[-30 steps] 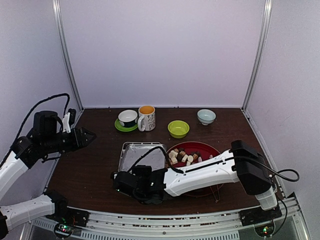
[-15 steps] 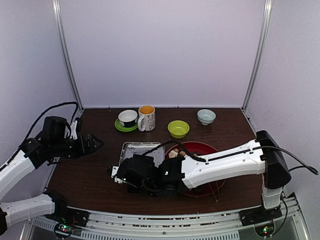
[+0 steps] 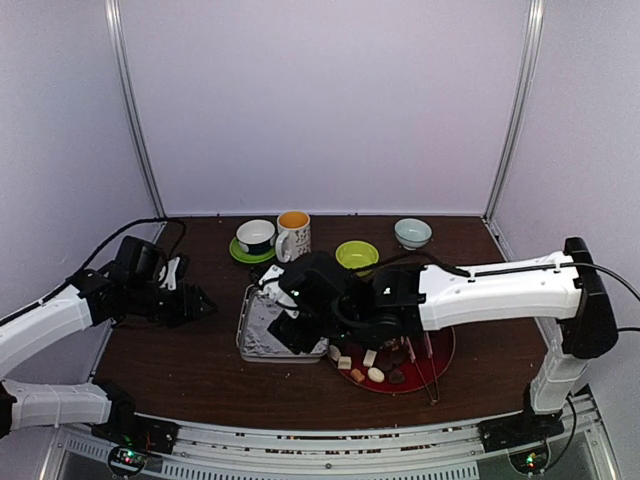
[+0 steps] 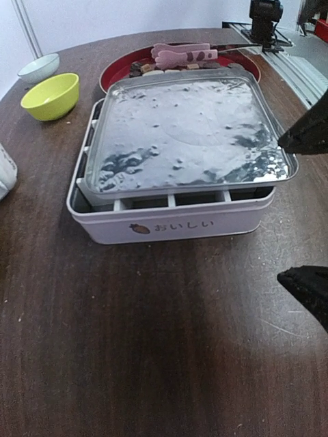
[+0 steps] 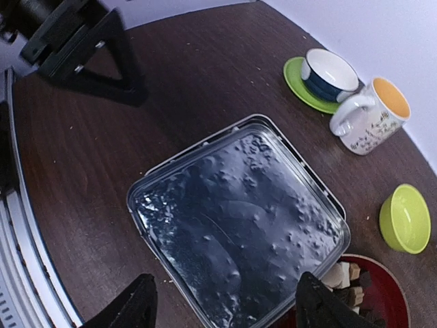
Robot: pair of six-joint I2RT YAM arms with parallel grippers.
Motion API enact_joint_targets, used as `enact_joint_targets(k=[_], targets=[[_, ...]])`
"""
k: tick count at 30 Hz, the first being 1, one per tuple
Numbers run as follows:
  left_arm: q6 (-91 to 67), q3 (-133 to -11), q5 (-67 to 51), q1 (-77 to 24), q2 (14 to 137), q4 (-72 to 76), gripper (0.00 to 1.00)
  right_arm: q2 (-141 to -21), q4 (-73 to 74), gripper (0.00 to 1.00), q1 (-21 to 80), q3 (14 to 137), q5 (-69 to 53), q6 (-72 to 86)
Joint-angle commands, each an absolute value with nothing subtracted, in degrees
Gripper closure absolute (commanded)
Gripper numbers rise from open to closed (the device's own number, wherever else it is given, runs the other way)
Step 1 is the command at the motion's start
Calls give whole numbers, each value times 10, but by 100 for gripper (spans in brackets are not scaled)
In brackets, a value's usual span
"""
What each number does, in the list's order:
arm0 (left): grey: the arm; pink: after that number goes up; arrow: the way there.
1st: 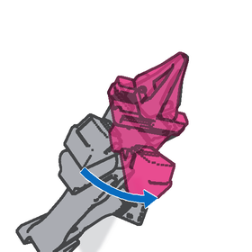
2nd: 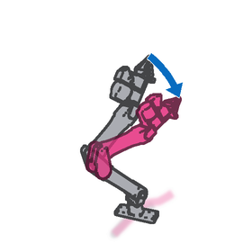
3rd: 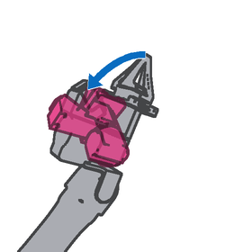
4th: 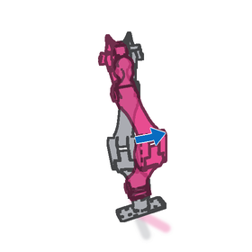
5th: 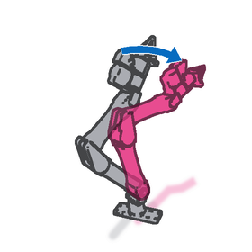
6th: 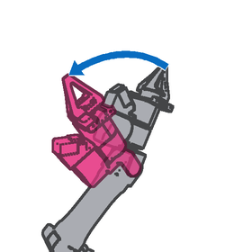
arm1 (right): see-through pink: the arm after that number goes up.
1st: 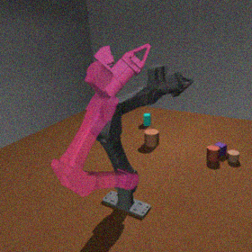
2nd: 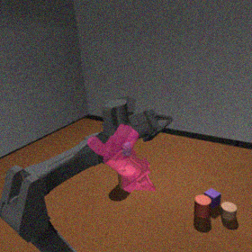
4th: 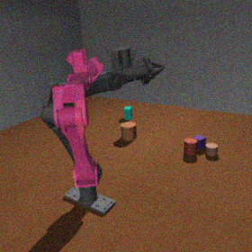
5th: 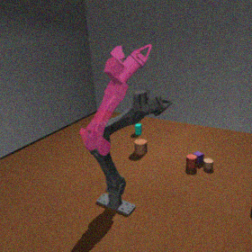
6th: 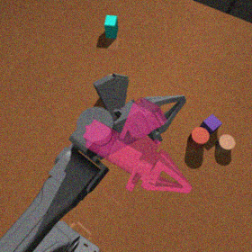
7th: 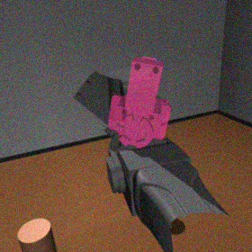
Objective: Pack the chocolate
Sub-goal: Place the box lid on the packing box, then pick up the box lid from the packing box.
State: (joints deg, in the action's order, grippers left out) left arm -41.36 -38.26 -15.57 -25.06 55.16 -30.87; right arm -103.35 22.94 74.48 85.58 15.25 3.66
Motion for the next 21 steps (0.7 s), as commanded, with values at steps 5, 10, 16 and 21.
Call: enact_joint_targets(k=[5,10,16,21], targets=[[-392,-434,-136,-288,639,-282,48,-915,162,33,705,716,129,252],[-389,-478,-118,-323,705,-287,50,-883,146,33,703,671,170,269],[-391,-517,-78,-342,756,-314,58,-846,134,35,700,636,229,287],[-390,-532,-76,-347,789,-313,65,-827,110,35,698,617,229,281]])
